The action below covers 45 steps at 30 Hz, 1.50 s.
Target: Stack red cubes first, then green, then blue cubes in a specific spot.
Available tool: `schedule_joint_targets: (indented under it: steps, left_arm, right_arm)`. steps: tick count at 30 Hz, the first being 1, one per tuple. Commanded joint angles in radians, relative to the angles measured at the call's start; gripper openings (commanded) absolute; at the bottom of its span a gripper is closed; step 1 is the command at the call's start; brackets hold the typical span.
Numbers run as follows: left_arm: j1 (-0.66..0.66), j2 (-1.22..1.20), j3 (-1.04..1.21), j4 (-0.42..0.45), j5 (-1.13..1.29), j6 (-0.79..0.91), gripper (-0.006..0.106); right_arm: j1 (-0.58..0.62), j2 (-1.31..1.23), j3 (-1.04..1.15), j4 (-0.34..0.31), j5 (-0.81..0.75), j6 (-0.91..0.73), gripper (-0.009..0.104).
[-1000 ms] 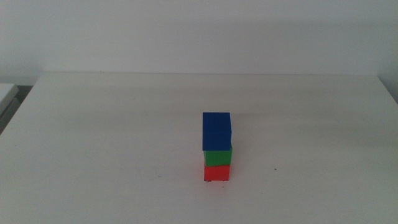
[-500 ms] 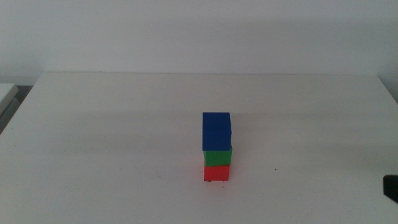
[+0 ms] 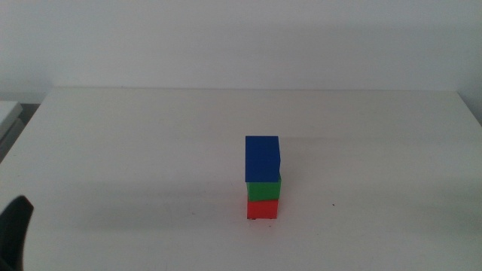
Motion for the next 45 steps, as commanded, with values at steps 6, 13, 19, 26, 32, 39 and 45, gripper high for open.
schedule_joint_targets:
  steps: [6, 13, 19, 26, 32, 39, 45]
  left_arm:
    - [0.002, -0.096, 0.126, -0.074, -0.092, 0.000, 0.094]
    - [0.002, -0.101, 0.126, -0.073, -0.038, 0.000, 0.094]
    - [0.002, -0.101, 0.126, -0.073, -0.038, 0.000, 0.094]
    - [0.002, -0.101, 0.126, -0.073, -0.038, 0.000, 0.094]
    - [0.002, -0.101, 0.126, -0.073, -0.038, 0.000, 0.094]
    - [0.002, -0.101, 0.126, -0.073, -0.040, 0.000, 0.094]
    - [0.002, -0.101, 0.126, -0.045, -0.040, 0.000, 0.094]
  right_arm:
    - [-0.075, -0.121, 0.045, -0.086, -0.019, -0.002, 0.078]
    - [-0.075, -0.121, 0.110, -0.125, -0.202, -0.002, 0.078]
    - [-0.075, -0.121, 0.174, -0.125, -0.227, -0.002, 0.078]
    - [-0.075, -0.121, 0.228, -0.128, -0.256, -0.002, 0.078]
    - [-0.075, -0.121, 0.286, -0.128, -0.329, -0.002, 0.078]
    - [-0.077, -0.121, 0.301, -0.146, -0.323, -0.002, 0.078]
    - [-0.077, -0.121, 0.301, -0.124, -0.324, -0.022, 0.080]
